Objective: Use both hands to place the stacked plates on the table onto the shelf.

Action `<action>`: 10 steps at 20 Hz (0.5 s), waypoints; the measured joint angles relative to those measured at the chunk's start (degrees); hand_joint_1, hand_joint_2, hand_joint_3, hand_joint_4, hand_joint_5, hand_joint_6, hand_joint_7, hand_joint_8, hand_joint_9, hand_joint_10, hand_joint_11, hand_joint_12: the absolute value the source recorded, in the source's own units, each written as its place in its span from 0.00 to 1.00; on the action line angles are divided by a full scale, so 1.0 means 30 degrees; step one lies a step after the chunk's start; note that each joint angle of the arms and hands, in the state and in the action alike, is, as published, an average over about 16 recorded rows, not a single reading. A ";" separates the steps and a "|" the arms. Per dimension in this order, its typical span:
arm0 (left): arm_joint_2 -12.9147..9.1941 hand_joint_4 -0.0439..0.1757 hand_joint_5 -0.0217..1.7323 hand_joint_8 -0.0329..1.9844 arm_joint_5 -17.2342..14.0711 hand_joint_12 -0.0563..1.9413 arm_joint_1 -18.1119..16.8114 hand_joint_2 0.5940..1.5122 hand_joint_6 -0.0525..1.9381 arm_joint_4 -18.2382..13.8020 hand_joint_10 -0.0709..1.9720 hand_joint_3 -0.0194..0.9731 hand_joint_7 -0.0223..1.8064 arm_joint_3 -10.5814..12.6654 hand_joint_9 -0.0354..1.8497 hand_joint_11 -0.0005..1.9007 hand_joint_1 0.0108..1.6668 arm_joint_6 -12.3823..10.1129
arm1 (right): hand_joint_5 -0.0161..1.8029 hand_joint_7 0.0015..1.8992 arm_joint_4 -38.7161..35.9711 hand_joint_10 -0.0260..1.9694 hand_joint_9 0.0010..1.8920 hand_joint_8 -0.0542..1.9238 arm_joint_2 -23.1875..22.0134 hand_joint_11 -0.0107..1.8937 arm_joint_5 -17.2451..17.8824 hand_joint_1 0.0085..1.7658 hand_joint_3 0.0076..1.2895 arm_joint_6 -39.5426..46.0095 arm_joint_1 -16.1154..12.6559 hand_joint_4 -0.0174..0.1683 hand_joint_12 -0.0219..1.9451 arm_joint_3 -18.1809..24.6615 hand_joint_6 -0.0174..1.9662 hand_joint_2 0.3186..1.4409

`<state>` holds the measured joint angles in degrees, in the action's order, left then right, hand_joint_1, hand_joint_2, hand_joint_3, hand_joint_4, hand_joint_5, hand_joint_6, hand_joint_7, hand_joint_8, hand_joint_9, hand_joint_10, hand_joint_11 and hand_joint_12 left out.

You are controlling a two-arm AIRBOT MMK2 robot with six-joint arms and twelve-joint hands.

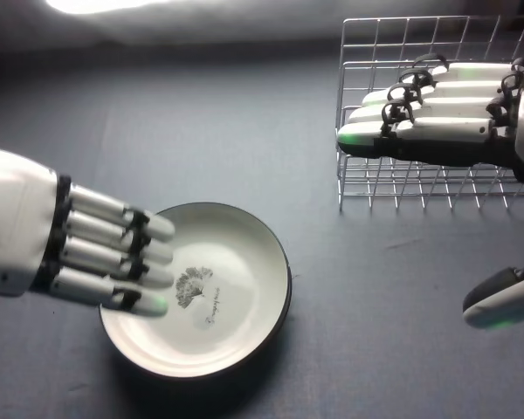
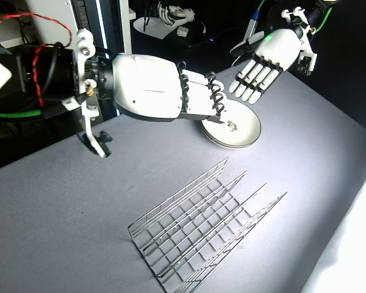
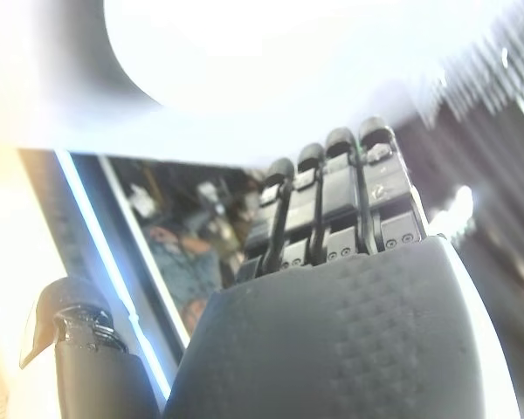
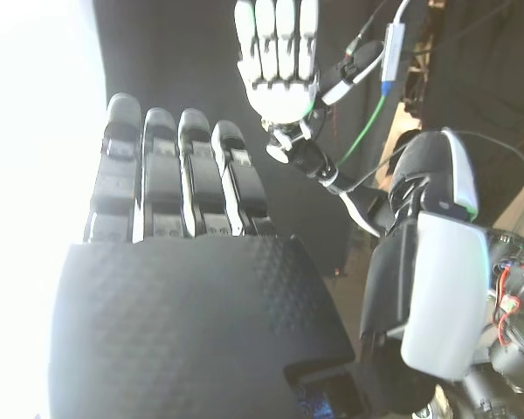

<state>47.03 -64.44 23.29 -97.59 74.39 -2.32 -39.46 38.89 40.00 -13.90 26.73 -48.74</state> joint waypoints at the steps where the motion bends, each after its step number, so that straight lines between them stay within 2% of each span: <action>1: 0.0109 0.19 0.02 0.01 -0.0084 0.02 0.0149 0.30 0.03 -0.0182 0.04 0.03 0.02 0.0180 0.03 0.01 0.00 -0.0029 | 0.05 0.04 0.0004 0.02 0.04 0.03 0.0048 0.02 -0.0015 0.24 0.01 -0.0020 0.0079 0.08 0.18 -0.0018 0.02 0.55; 10: 0.1400 0.19 0.02 0.01 -0.0056 0.02 0.1500 0.29 0.03 -0.1111 0.04 0.03 0.02 0.1539 0.03 0.01 0.00 0.0363 | 0.04 0.02 -0.0095 0.02 0.03 0.03 0.0213 0.02 -0.0113 0.49 0.01 -0.0153 0.0336 0.09 0.24 -0.0419 0.02 0.56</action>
<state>51.23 -64.61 27.79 -100.92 79.01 -1.24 -39.74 39.53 39.66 -14.36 27.74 -49.99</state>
